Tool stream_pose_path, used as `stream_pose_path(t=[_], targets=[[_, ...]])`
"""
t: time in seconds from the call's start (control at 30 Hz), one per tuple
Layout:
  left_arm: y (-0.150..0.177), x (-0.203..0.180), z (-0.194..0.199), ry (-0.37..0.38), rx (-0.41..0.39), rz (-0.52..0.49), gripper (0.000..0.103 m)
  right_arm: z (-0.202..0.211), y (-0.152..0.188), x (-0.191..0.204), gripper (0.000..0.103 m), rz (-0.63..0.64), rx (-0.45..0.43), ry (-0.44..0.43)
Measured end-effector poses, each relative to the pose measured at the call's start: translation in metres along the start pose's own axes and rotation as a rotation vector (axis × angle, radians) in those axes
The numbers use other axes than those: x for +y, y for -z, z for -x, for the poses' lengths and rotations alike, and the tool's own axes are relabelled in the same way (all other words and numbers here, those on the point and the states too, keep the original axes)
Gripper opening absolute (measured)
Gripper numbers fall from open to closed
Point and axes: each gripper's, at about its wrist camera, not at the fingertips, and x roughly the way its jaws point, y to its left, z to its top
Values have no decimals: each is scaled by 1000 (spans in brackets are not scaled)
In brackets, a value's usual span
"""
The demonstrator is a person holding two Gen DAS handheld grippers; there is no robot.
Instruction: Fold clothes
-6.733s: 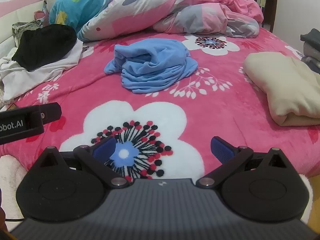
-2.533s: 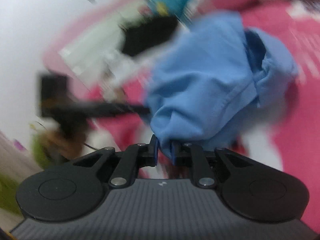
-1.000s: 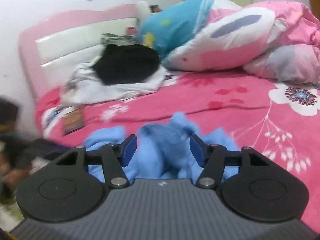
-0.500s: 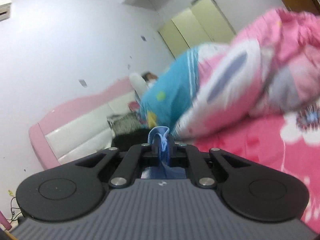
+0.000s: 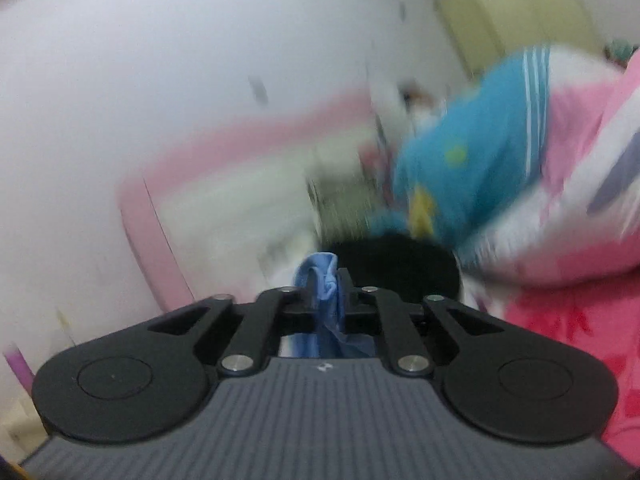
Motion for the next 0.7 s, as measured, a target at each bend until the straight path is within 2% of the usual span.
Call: stream_pose_path(t=[0.03,0.1,0.17,0.2,0.33,0.4,0.47,0.53,0.6,0.63,0.7], targets=[[3,8,-1,-29,16,25,82,-10,6,-7,39,5,66,89],[4,25,3,-45,23,64,82,0,18,-21,52,-15,83,189],[4,39,7,-39,20,88,82,25,32,-38,56,-59,67,252],[4,44,8,-35,19,99,82,42,40,-46,57,-91,47,262],[-1,58,2,3,20,138,82,111,80,-61,57,-156,60,300],[-4,60,-4,30,22,154,82,121,112,-54,57,-119,163,324],[-5,56,-8,35,28,158,82,122,142,-36,57,-18,272,370],[-4,50,-6,30,24,145,82,121,167,-25,53,60,340,417],[-1,44,0,9,15,123,82,122,189,-22,27,112,396,469],[0,43,3,-4,11,111,82,131,189,-27,10,77,366,496],[3,42,12,-28,-3,91,82,151,190,-35,9,3,299,550]])
